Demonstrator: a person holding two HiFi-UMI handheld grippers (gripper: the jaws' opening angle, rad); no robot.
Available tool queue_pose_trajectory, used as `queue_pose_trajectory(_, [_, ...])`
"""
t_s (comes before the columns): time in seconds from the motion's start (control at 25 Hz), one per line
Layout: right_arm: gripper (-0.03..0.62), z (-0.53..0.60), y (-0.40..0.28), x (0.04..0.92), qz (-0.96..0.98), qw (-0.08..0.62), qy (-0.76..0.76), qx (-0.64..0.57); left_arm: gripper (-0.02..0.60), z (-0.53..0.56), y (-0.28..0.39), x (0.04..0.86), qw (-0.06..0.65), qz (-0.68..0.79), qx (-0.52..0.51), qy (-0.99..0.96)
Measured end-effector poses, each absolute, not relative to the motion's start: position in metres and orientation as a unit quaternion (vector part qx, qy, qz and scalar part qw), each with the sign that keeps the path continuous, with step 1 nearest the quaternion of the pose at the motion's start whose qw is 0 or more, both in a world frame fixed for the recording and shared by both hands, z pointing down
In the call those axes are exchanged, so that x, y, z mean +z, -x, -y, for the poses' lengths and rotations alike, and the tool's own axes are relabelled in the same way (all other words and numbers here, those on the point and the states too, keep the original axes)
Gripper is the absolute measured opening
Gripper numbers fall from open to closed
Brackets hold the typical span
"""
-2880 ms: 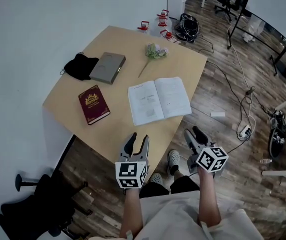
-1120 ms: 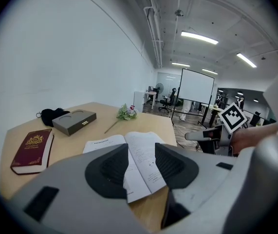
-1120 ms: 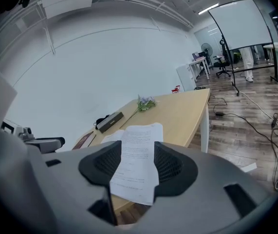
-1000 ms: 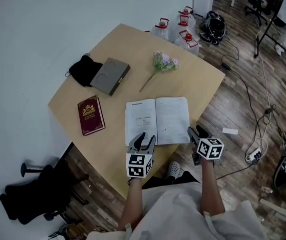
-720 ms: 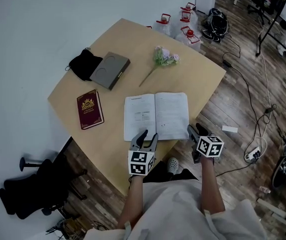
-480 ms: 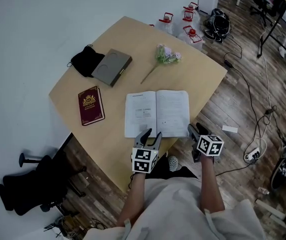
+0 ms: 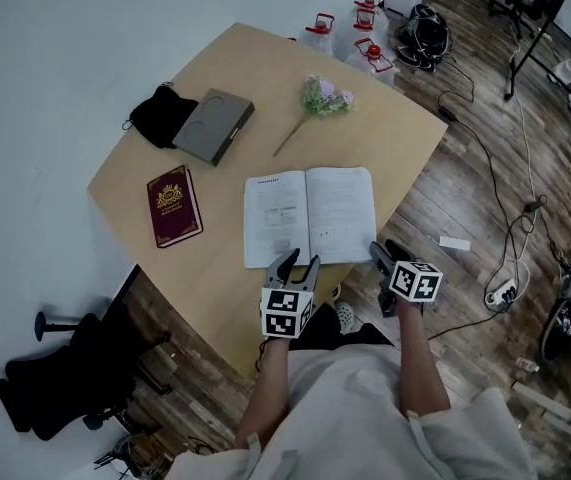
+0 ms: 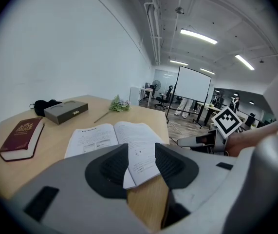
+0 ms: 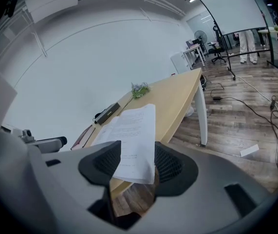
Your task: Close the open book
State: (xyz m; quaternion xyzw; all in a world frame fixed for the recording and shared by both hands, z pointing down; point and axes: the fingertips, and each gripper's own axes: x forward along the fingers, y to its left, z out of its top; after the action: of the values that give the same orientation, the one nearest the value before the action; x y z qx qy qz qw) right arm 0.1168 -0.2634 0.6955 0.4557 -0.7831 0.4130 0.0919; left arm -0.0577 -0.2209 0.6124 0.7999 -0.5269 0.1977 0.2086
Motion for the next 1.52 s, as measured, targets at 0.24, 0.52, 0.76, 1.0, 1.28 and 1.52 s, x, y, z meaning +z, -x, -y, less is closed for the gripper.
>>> queue_pose_trajectory(0.24, [0.224,0.255,-0.118,0.714,0.773,0.103,-0.455,0.429,0.176,0.218,0.054,0.622,0.211,0.517,0.201,-0.805])
queue_pose_trajectory(0.52, [0.227,0.249,-0.115,0.731,0.758,0.099,-0.453,0.458,0.176,0.217,0.057,0.63,0.221,0.516,0.205,-0.802])
queue_pose_trajectory(0.76, [0.262,0.254,-0.11,0.742,0.74,0.062,-0.446,0.499,0.176,0.218,0.065,0.634,0.227,0.522,0.207,-0.796])
queue_pose_trajectory(1.0, [0.298,0.252,-0.105,0.757,0.717,0.053,-0.44,0.538,0.176,0.219,0.072,0.637,0.231,0.526,0.208,-0.791])
queue_pose_trajectory(1.28, [0.298,0.249,-0.103,0.766,0.685,-0.01,-0.423,0.593,0.176,0.219,0.078,0.637,0.232,0.531,0.214,-0.786])
queue_pose_trajectory(1.52, [0.221,0.249,-0.097,0.76,0.686,-0.028,-0.403,0.605,0.176,0.22,0.084,0.638,0.234,0.535,0.216,-0.783])
